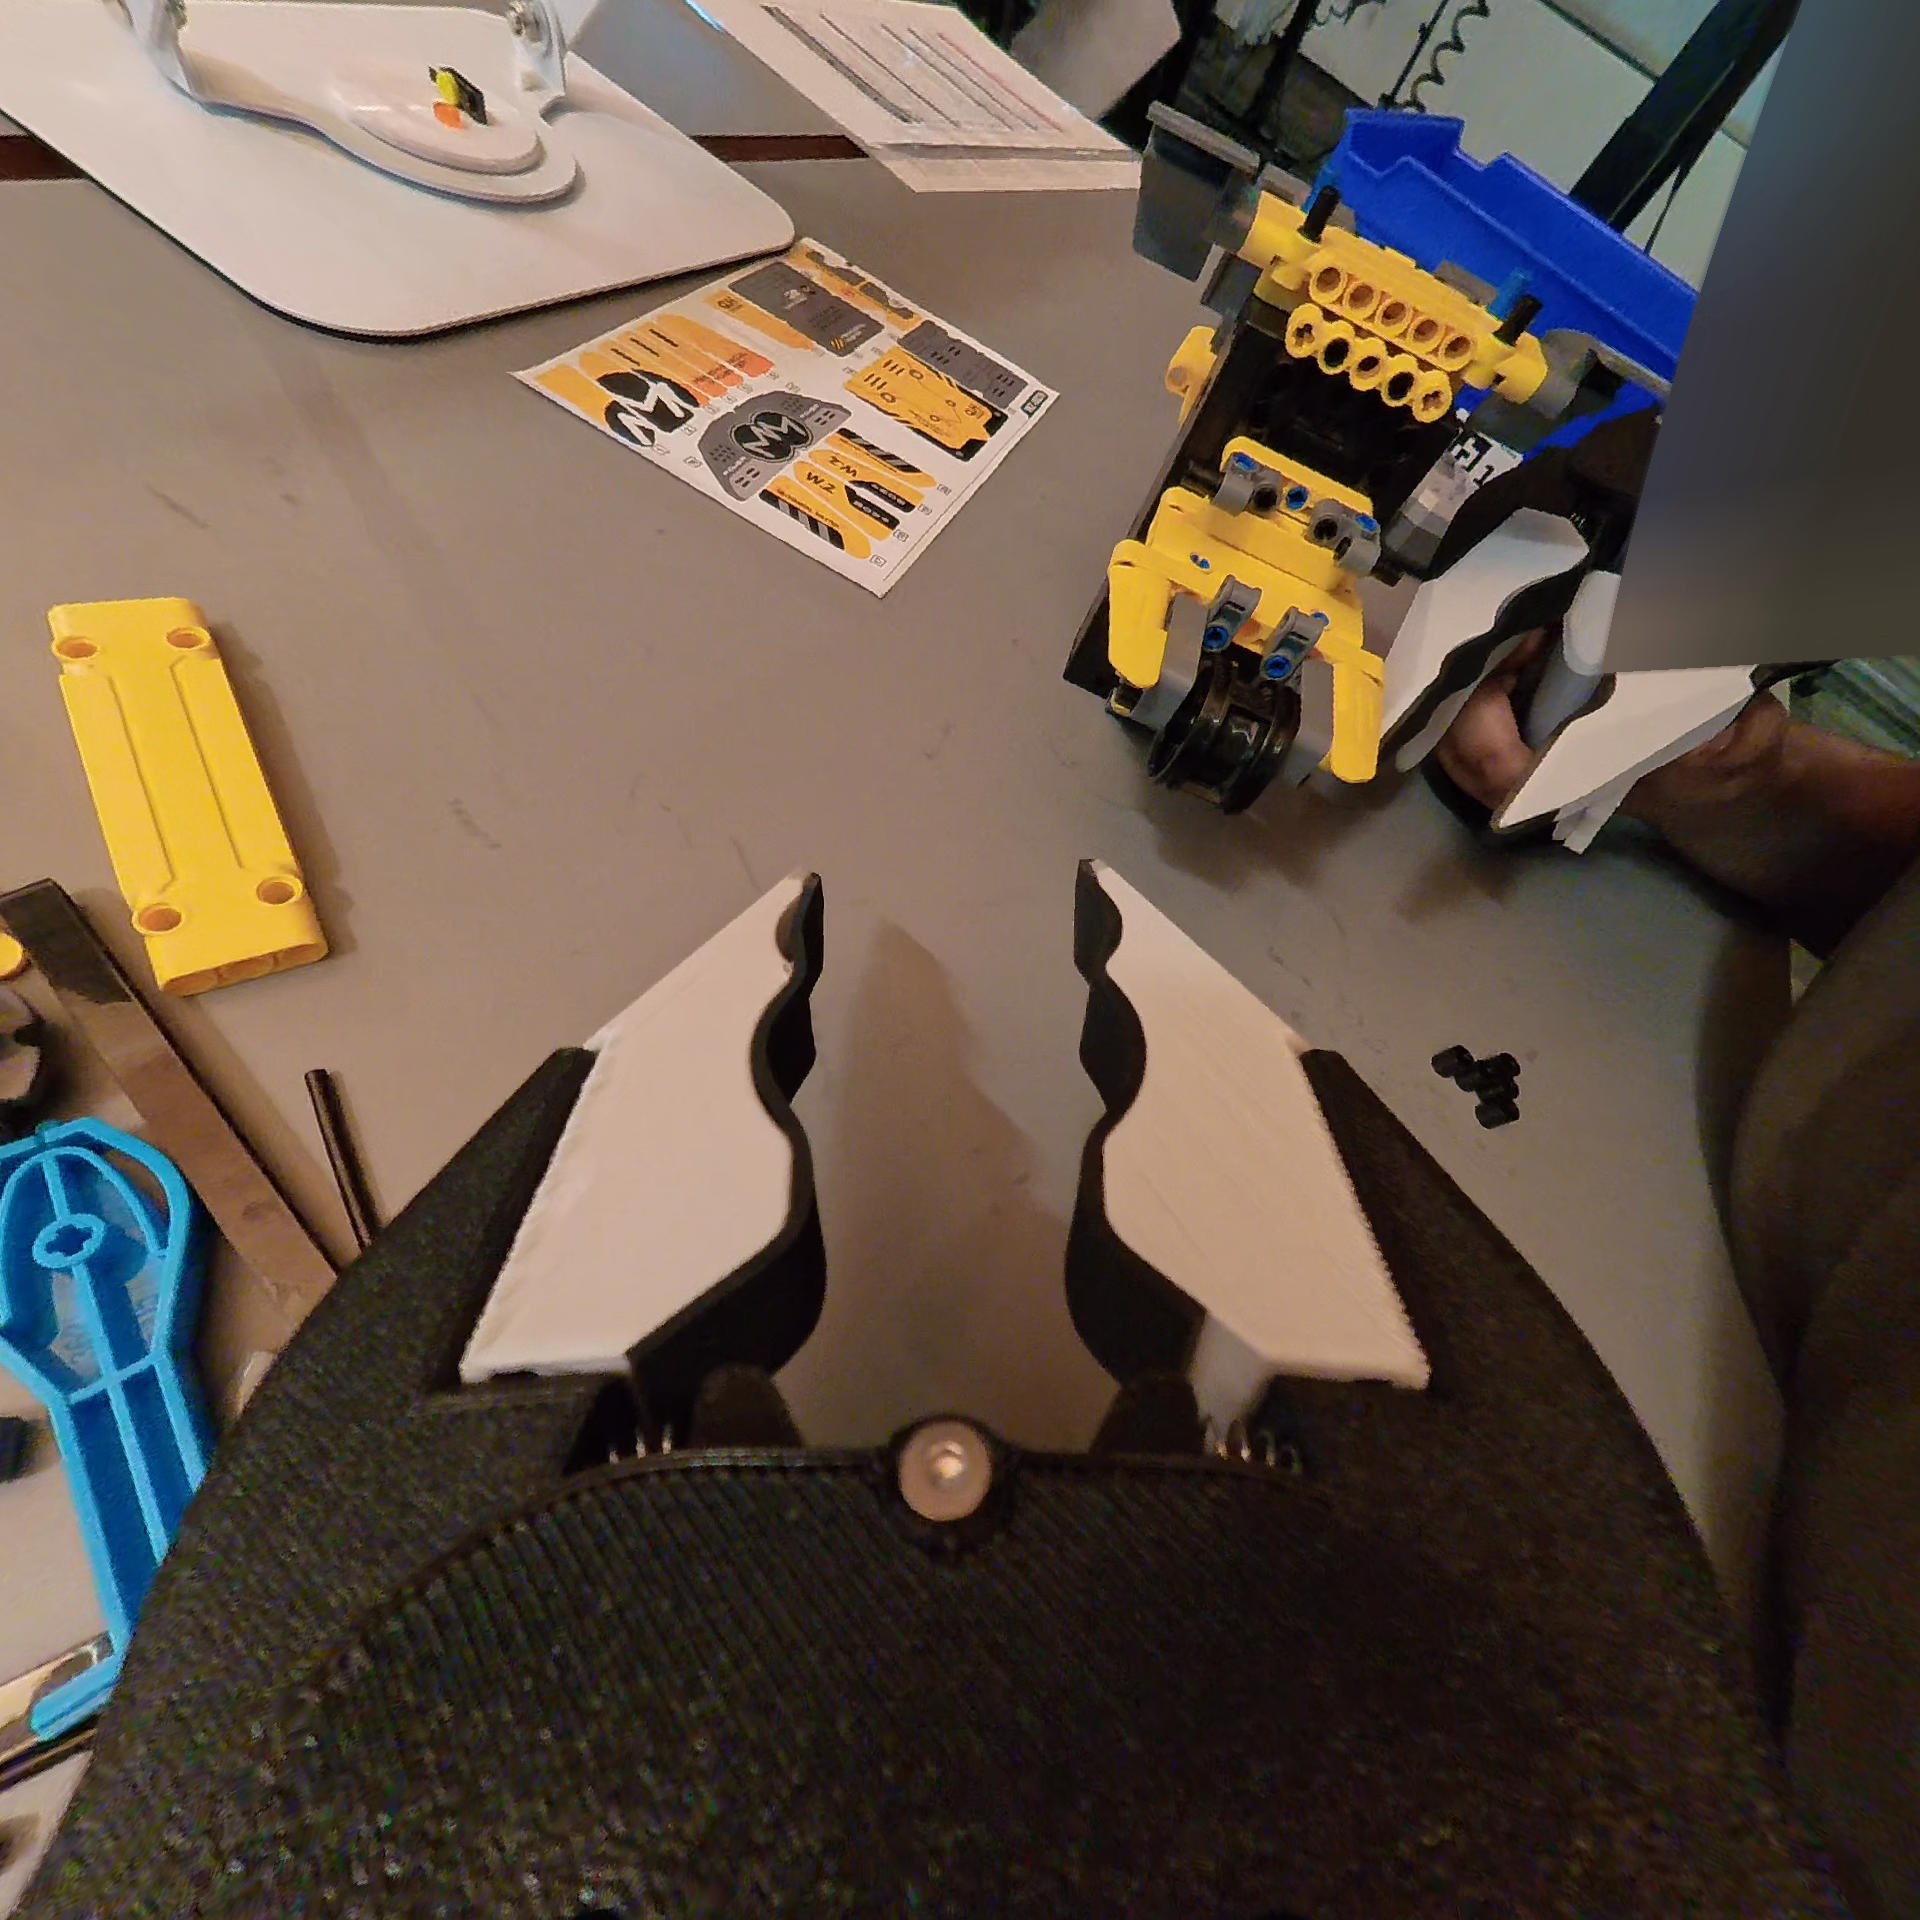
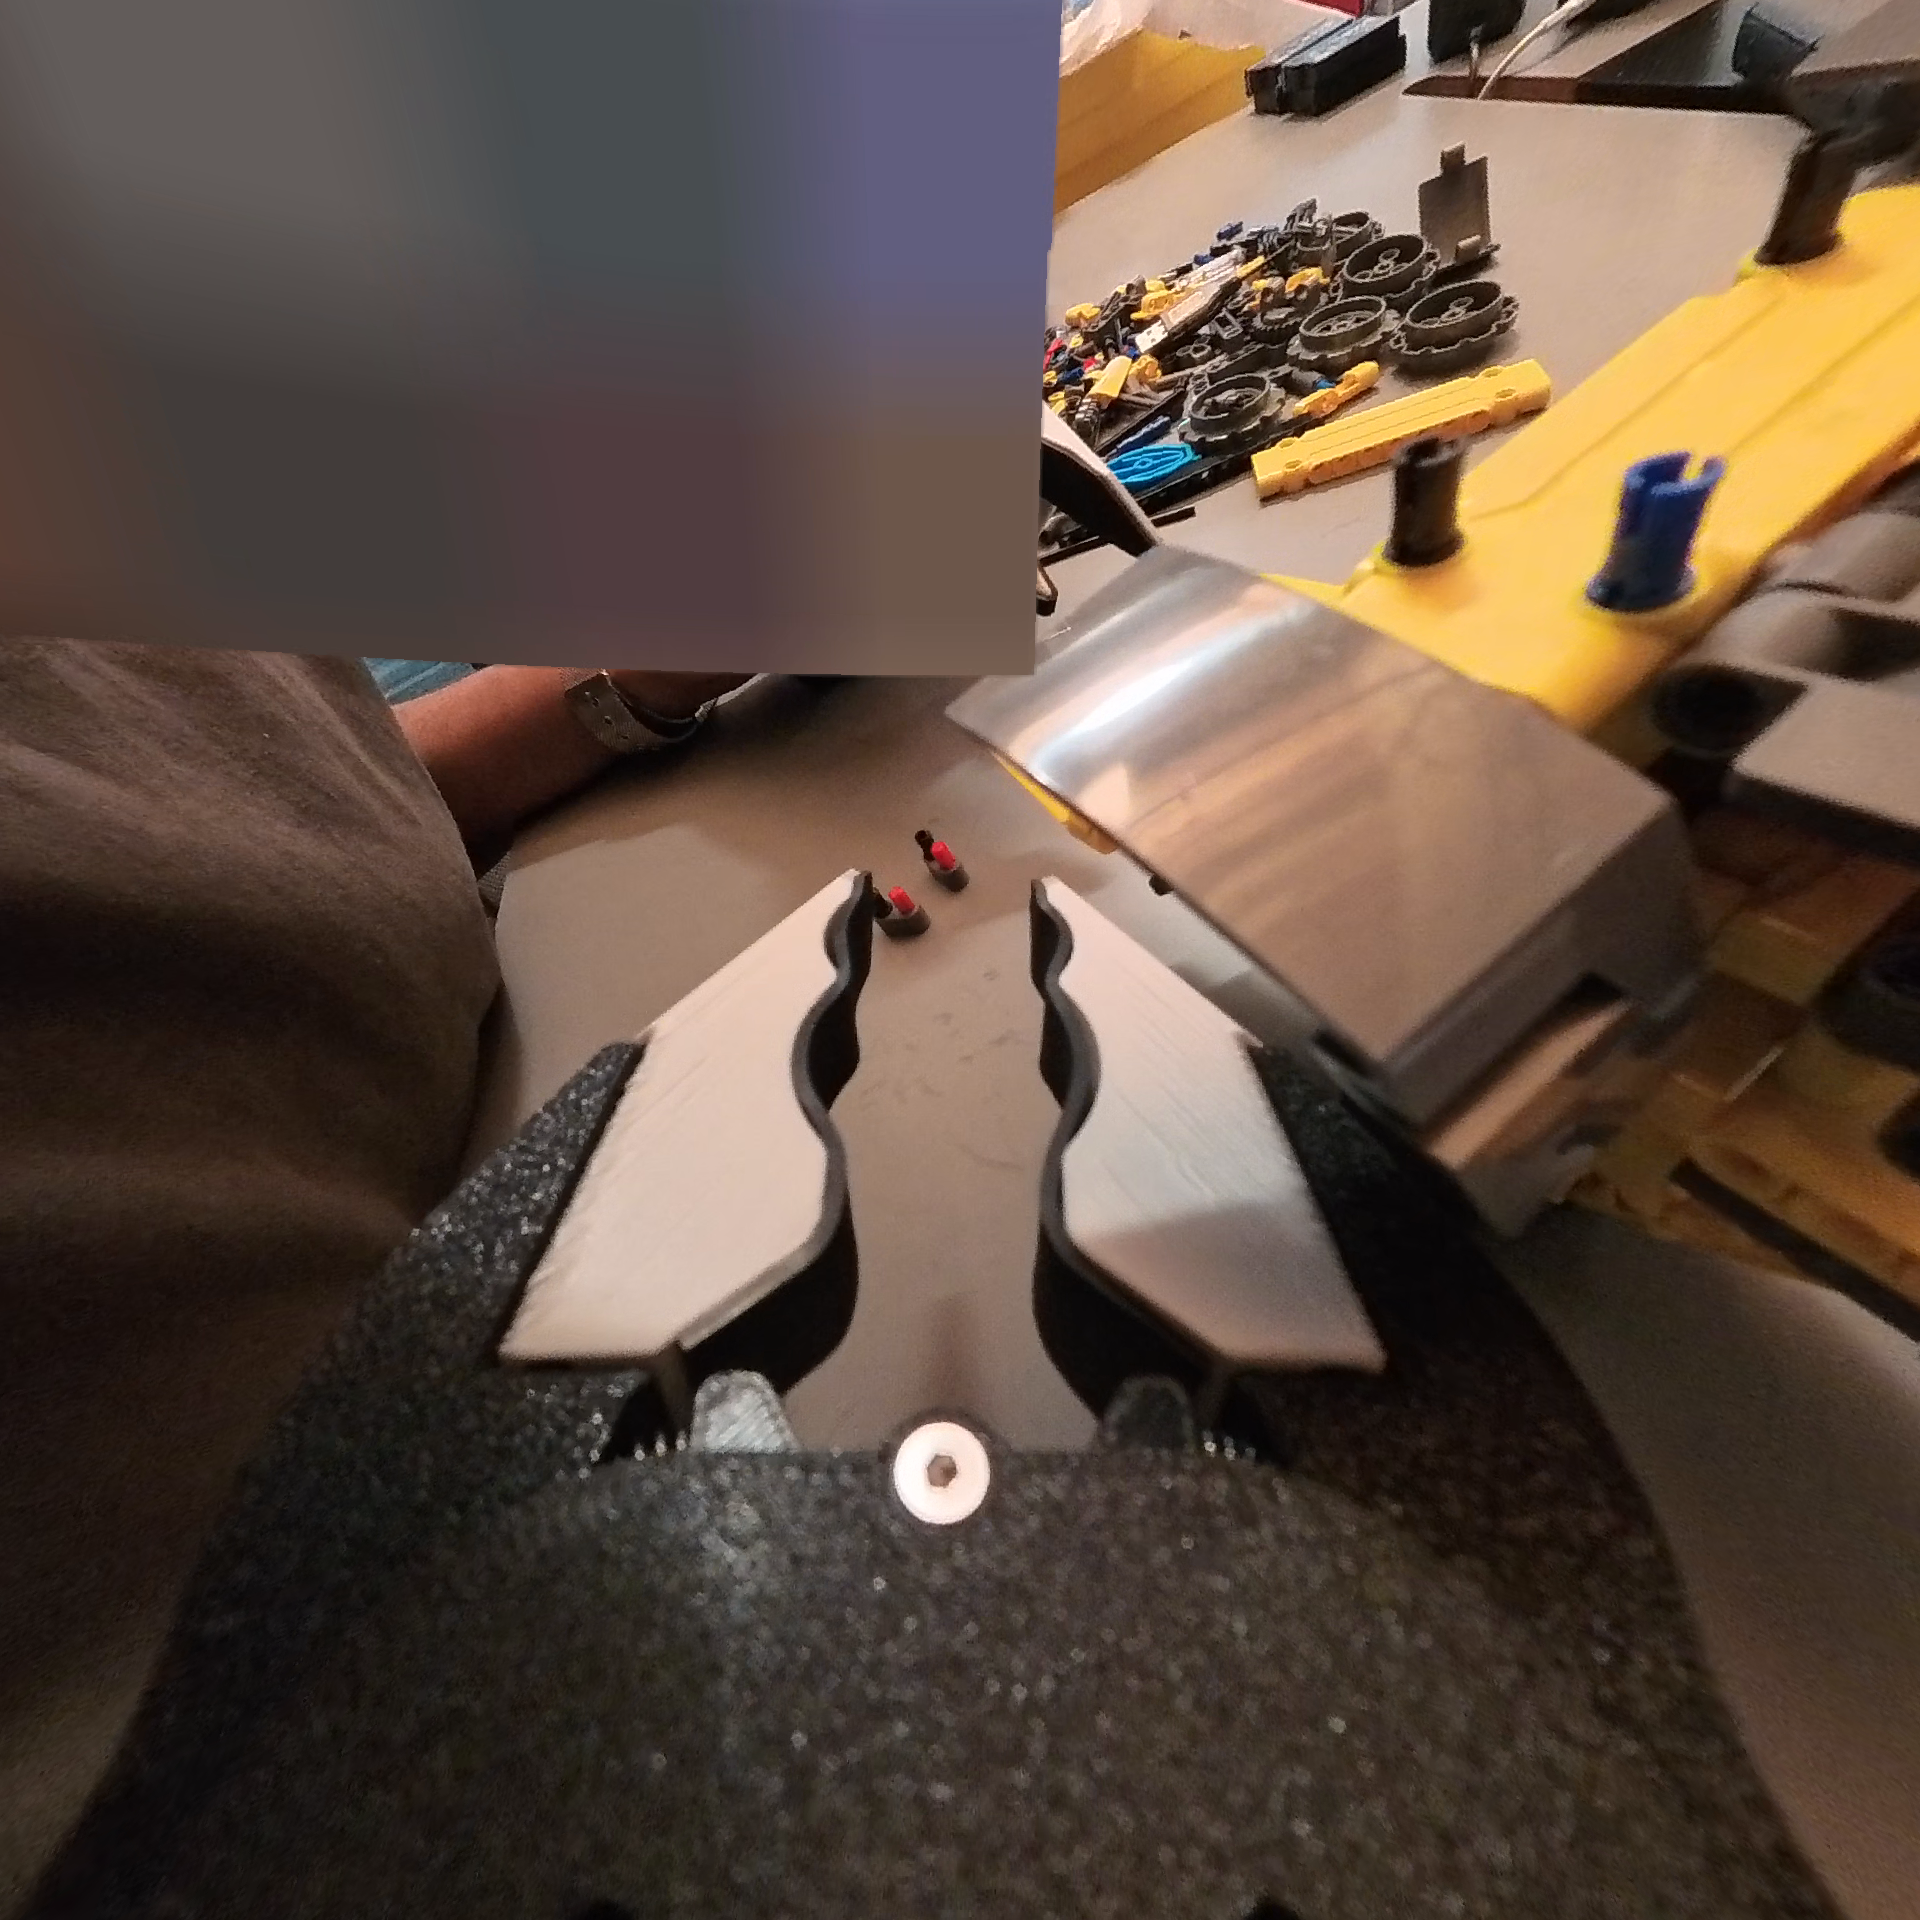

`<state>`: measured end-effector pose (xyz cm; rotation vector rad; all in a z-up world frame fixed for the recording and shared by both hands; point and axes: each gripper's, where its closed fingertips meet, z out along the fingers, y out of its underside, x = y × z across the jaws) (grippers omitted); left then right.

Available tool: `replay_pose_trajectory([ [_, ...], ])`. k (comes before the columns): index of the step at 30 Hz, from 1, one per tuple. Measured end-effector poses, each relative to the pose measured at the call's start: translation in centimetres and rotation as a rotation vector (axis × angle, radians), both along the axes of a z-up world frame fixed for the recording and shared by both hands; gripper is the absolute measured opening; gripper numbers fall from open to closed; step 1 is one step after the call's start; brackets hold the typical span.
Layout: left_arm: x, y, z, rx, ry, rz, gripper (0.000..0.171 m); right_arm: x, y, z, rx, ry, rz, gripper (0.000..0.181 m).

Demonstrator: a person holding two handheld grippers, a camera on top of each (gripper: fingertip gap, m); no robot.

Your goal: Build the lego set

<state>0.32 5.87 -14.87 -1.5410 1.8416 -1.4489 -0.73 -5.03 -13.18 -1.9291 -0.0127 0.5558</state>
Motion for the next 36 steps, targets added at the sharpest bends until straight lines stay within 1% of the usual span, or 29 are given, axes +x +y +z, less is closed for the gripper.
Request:
replay_pose_trajectory([
  [36,0.08,0.03,-0.15,-0.006,0.014,0.002,0.047,-0.26,0.04,-0.05,0.002,-0.023,0.009,0.029],
])
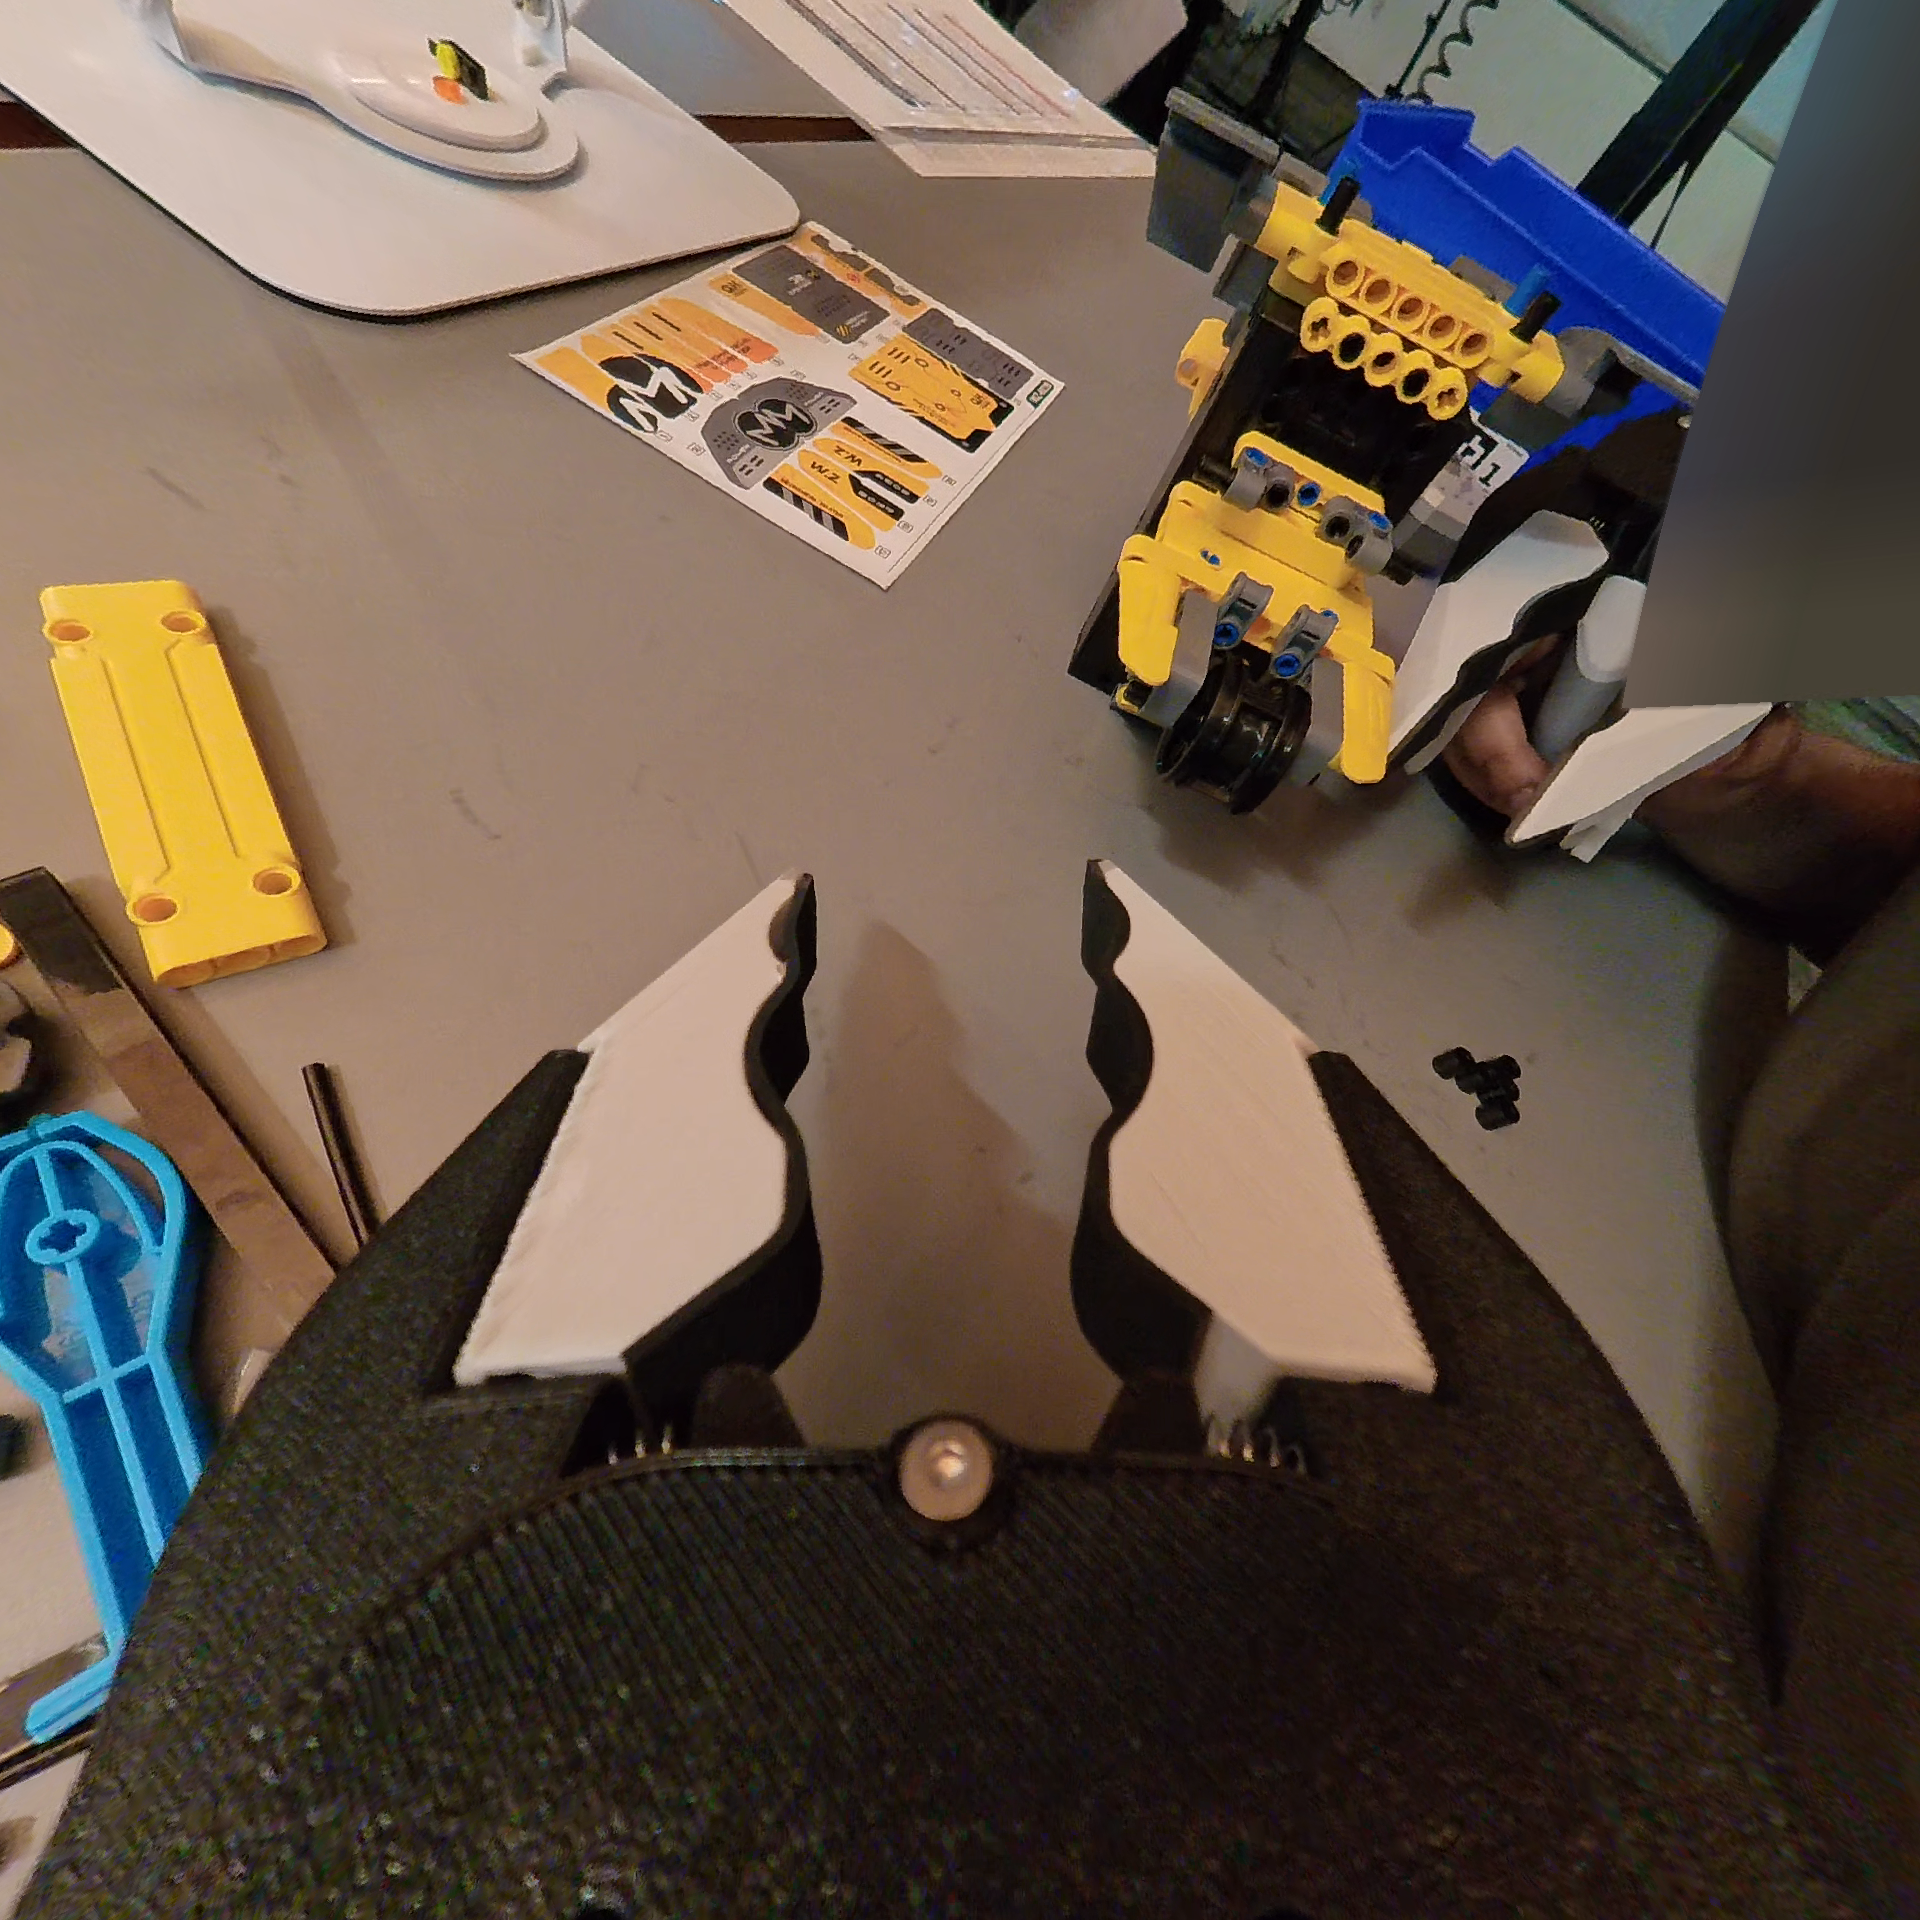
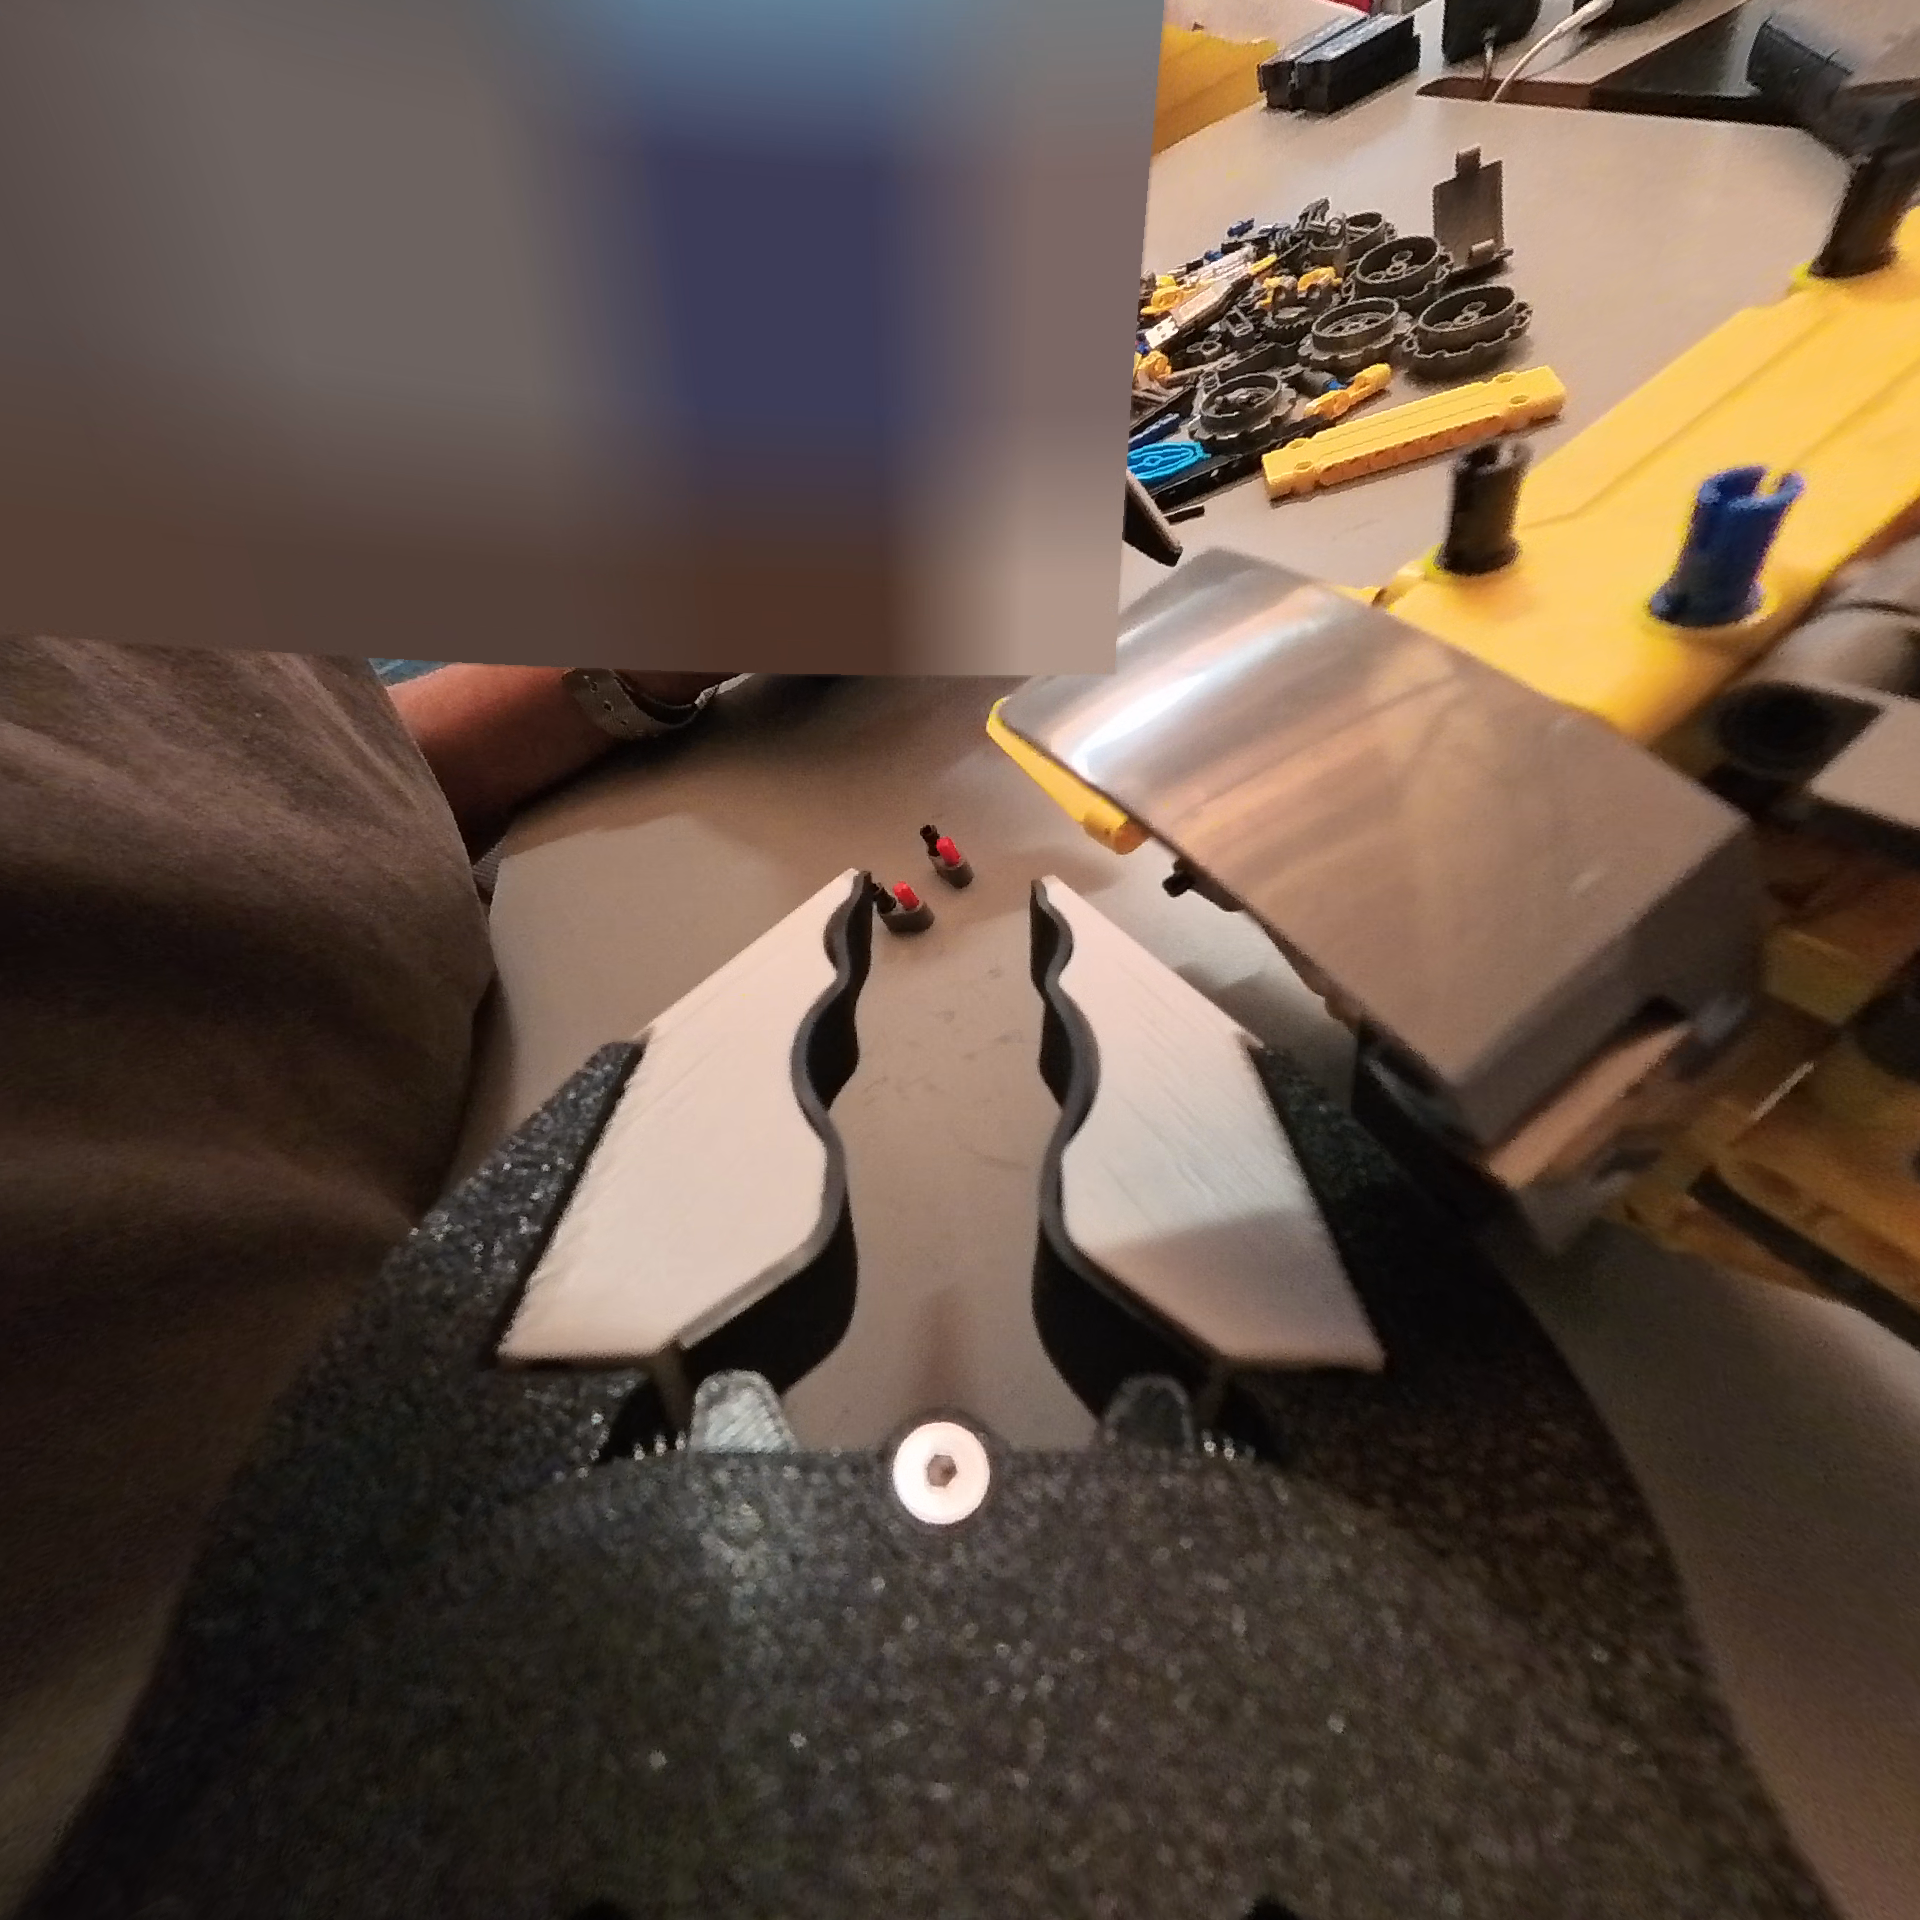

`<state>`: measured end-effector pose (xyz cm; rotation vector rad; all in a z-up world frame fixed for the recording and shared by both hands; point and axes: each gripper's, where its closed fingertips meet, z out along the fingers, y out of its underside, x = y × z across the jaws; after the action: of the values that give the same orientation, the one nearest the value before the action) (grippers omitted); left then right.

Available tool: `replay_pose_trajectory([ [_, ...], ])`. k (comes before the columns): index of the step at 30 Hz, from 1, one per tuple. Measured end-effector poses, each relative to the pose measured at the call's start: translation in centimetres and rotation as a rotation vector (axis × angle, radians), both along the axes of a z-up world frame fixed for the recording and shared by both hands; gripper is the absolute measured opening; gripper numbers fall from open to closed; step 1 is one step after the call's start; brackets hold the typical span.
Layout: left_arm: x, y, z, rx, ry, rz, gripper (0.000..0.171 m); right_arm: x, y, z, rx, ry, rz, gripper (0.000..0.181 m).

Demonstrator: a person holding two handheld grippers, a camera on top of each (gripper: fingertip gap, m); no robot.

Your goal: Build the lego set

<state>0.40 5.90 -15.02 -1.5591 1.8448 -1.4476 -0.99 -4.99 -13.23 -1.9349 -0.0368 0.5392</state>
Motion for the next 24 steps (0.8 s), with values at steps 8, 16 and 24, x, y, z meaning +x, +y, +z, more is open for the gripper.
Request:
replay_pose_trajectory([
  [8,0.0,-0.1,0.0,0.028,-0.011,0.003,0.05,0.0,-0.1,0.3,0.02,-0.008,-0.001,0.029],
  [16,-0.2,-0.5,-0.6,0.099,0.007,0.002,0.056,0.5,-0.6,0.7,0.048,-0.039,-0.023,0.023],
  [24,-0.4,-0.9,-0.9,0.192,-0.007,0.006,0.055,-0.9,-0.9,1.3,0.099,-0.098,0.034,0.0],
])
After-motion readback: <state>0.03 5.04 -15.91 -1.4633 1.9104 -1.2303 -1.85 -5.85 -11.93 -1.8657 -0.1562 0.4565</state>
